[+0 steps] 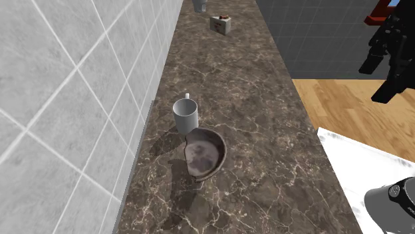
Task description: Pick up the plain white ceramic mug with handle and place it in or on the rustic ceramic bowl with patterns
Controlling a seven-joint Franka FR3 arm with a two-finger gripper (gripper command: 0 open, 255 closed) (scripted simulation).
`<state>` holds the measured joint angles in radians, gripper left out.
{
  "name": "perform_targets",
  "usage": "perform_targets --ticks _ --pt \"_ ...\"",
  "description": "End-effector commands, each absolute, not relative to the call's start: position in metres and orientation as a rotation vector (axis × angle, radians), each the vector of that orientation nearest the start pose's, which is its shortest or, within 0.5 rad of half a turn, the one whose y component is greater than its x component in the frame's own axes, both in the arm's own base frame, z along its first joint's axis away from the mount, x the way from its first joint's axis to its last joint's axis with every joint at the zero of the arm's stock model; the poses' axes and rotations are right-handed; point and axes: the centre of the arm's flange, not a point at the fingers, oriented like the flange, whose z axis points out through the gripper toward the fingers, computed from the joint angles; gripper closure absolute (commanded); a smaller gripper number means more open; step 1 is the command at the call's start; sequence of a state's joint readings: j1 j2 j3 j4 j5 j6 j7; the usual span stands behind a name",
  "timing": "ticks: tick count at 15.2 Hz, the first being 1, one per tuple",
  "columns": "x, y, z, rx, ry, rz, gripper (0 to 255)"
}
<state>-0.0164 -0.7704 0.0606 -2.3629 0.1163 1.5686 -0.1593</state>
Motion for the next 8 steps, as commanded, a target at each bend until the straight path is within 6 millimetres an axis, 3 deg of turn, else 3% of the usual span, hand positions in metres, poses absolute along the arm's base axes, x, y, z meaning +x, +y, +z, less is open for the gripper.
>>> perform_targets --ticks 1,8 --pt "0.31 0.031 0.582 -3.053 -0.283 0.03 0" --pt "0.387 0.059 0.544 -3.071 -0.264 0.001 0"
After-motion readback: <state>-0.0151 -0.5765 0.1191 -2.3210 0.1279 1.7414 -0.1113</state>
